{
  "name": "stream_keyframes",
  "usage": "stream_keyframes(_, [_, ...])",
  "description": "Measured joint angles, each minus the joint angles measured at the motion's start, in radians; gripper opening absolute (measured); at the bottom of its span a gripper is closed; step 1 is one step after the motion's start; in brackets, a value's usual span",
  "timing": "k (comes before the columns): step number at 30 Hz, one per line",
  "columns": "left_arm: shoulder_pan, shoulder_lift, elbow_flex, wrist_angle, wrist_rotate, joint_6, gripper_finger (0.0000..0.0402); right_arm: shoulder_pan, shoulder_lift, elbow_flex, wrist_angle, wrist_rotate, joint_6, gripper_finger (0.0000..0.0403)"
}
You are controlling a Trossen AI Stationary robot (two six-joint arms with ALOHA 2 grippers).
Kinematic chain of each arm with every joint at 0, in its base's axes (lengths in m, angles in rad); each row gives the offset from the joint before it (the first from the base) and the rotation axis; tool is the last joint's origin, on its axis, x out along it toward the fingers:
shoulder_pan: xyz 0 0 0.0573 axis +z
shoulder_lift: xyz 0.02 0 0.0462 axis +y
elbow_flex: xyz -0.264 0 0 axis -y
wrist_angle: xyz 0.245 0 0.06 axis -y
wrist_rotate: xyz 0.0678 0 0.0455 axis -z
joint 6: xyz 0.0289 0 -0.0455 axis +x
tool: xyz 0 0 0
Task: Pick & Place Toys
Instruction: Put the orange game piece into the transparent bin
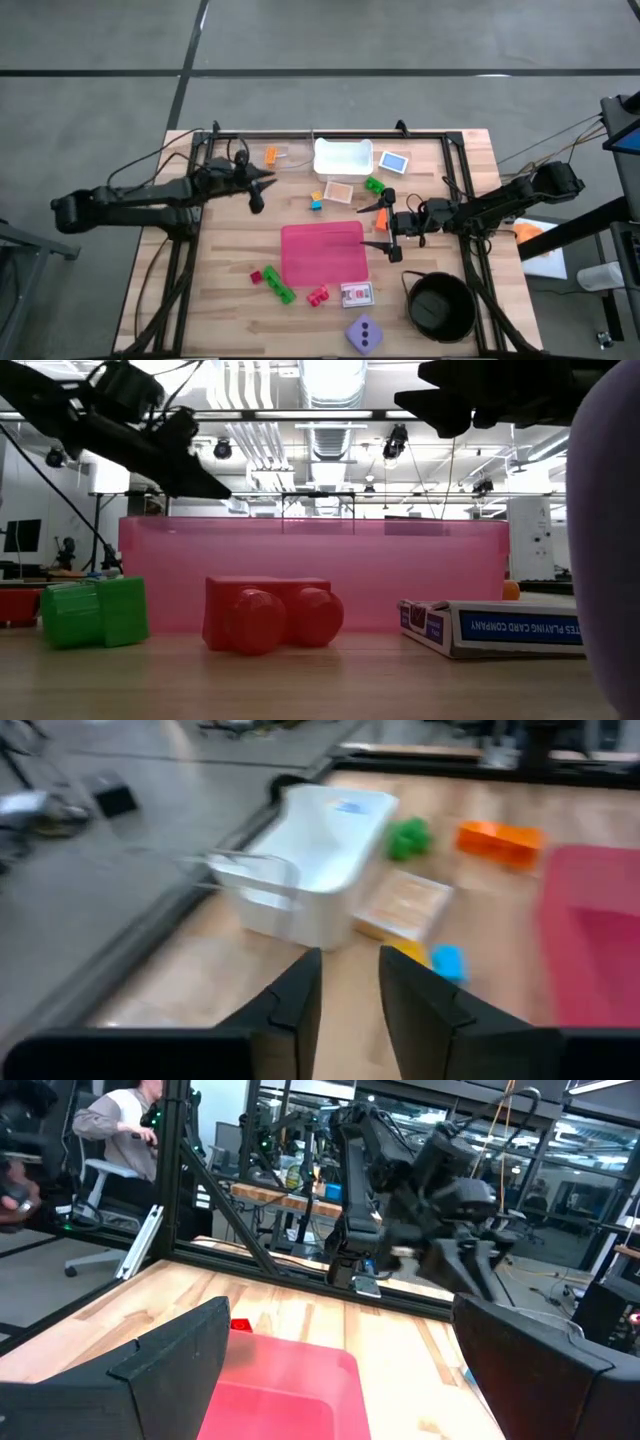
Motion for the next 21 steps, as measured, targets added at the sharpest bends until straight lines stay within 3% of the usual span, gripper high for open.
stream_keyframes(9, [-0.269,-0.093,0.048,-0.174,-0.013,-0.083,0.0115,-0.006,0.0,0.0,0.001,0.0,0.0,0.038])
stream_keyframes(21, [-0.617,-0.089,0.046,-0.246,-0.224,-0.168,0.0243,-0.006,0.0,0.0,0.0,0.0,0.007,0.038])
